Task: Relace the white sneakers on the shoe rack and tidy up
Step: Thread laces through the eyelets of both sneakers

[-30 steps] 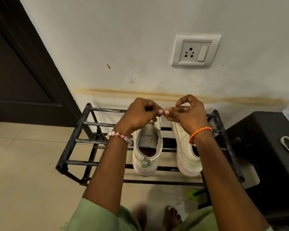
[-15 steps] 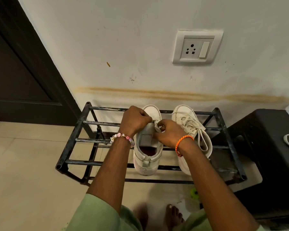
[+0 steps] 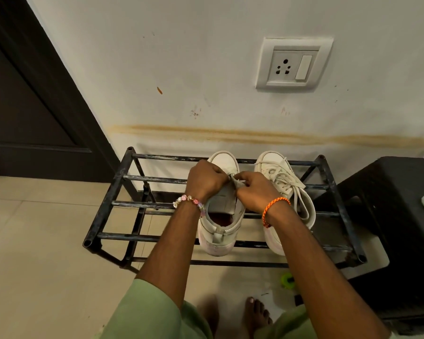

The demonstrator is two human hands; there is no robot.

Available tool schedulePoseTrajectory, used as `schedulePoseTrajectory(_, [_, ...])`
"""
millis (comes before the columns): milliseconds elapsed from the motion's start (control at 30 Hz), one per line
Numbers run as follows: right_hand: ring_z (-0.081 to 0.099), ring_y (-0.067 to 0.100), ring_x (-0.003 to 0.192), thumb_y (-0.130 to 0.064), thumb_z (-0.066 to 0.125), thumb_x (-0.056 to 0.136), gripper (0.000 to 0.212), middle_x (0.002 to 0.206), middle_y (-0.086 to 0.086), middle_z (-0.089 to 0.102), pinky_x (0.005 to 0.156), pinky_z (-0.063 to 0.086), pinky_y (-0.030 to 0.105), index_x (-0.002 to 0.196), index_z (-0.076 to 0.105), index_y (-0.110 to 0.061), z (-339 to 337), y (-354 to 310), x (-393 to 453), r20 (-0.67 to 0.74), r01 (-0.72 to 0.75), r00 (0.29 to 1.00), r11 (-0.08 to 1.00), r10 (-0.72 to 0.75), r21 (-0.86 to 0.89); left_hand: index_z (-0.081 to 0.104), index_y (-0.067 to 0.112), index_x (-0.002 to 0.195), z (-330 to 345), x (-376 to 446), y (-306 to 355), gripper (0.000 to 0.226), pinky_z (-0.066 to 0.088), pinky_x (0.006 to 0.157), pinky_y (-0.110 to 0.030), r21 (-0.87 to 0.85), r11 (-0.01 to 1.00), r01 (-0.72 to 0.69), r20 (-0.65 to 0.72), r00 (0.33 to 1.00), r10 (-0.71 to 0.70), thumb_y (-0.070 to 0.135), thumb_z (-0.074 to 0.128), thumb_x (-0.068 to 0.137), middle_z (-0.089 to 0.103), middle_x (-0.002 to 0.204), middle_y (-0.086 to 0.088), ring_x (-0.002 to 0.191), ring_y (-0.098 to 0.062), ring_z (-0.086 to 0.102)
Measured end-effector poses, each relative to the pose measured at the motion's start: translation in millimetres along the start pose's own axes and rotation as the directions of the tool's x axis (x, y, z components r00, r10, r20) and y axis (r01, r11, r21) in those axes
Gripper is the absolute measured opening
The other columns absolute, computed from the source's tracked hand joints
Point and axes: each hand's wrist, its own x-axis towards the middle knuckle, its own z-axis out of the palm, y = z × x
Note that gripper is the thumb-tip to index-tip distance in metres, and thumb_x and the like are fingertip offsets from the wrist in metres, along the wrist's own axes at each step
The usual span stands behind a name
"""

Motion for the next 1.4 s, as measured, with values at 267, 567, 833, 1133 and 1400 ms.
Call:
schedulePoseTrajectory(267, [0.055,0.022,0.104,-0.003,0.056,0.085,0.047,0.129,0.011,0.056,0.072,0.046,0.026,0.130,0.054,-0.016,-4.0,2.0,2.7,0.049,-0.086,0.996,0.987,0.080,0.139,0.075,0.001,0.090,5.4,5.1,-6.0,0.014,0.053,0.088,-0.044,-0.173,0.982,0.075,0.050,0.996,-0.068,0.008,0.074,0.078,0.072,0.091,-0.015,0.093,-0.029,0.067])
schedulePoseTrajectory(567, [0.060,0.023,0.104,-0.006,0.064,0.084,0.045,0.120,0.013,0.061,0.089,0.052,0.034,0.128,0.054,-0.014,-7.1,1.8,1.7,0.140,-0.168,0.981,0.953,0.136,0.251,0.073,0.000,0.097,7.6,8.9,-8.8,0.017,0.052,0.091,-0.037,-0.177,0.975,0.137,0.107,0.987,-0.119,0.007,0.071,0.082,0.072,0.099,-0.015,0.094,-0.022,0.066])
schedulePoseTrajectory(833, [0.060,0.022,0.099,-0.004,0.063,0.083,0.046,0.114,0.009,0.062,0.077,0.054,0.031,0.128,0.054,-0.013,-10.7,2.5,1.1,0.148,-0.149,0.982,0.963,0.117,0.226,0.070,-0.004,0.103,3.2,7.6,-8.7,0.021,0.052,0.089,-0.029,-0.226,0.964,0.139,0.133,0.985,-0.111,0.003,0.069,0.083,0.070,0.102,-0.015,0.084,-0.015,0.062])
schedulePoseTrajectory(1133, [0.057,0.018,0.097,-0.005,0.061,0.085,0.050,0.108,0.004,0.058,0.076,0.050,0.028,0.133,0.050,-0.016,-13.1,0.2,-2.1,0.177,-0.114,0.981,0.977,0.082,0.178,0.075,0.010,0.098,8.4,0.6,-4.7,0.018,0.042,0.074,-0.021,0.129,0.990,-0.057,-0.027,0.998,0.061,0.015,0.066,0.084,0.073,0.100,-0.008,0.096,-0.020,0.065])
schedulePoseTrajectory(1400, [0.059,0.024,0.104,-0.002,0.061,0.083,0.049,0.107,0.007,0.056,0.091,0.052,0.037,0.129,0.055,-0.015,-12.5,3.1,1.3,0.157,-0.136,0.982,0.965,0.102,0.225,0.076,0.009,0.097,12.8,2.7,-4.2,0.018,0.041,0.072,-0.020,0.137,0.990,-0.040,-0.062,0.997,0.049,0.015,0.066,0.083,0.073,0.098,-0.009,0.096,-0.021,0.065])
